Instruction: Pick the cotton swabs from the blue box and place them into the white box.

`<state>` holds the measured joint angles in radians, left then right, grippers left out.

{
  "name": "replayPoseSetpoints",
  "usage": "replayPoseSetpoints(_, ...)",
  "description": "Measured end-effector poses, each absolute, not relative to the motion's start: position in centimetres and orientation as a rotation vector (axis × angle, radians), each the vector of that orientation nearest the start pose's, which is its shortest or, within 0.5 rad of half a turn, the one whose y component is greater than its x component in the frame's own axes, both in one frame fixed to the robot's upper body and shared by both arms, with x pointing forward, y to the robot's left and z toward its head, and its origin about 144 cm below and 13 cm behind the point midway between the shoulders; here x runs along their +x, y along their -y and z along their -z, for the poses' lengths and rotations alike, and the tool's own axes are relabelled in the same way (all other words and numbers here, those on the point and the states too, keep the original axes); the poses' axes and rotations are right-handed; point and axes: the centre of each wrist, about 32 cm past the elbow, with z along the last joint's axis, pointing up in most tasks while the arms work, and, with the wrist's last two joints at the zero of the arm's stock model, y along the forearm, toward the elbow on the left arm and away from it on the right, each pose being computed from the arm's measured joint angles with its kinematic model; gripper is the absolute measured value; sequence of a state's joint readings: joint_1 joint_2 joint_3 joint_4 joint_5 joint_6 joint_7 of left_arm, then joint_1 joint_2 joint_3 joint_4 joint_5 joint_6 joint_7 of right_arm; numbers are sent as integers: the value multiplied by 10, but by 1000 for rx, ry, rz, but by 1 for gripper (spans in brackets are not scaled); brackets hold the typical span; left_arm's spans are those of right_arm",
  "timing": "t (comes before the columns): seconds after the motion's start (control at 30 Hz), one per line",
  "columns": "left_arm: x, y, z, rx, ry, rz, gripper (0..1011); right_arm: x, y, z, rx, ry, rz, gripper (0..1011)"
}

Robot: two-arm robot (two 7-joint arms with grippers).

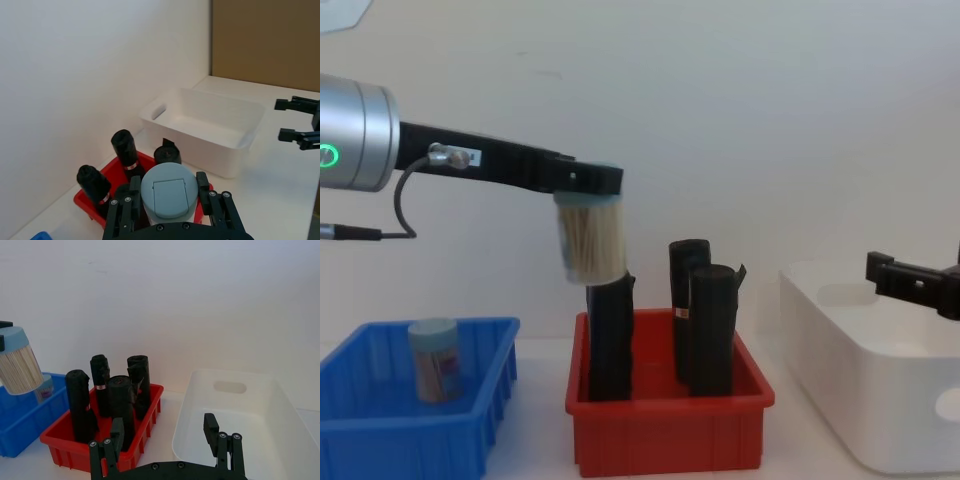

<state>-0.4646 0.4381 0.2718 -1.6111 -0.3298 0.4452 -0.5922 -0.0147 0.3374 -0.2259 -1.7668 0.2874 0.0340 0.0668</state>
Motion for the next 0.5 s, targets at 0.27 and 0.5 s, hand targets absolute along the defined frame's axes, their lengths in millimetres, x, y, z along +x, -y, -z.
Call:
replayPoseSetpoints(0.27, 549, -264, -1318, 227, 49, -702, 669, 443, 237, -1189, 26, 75, 1229, 1002)
replayPoseSetpoints(0.5, 550, -261, -1321, 233, 45, -668, 669, 443, 237, -1189, 26, 75, 1229, 1002)
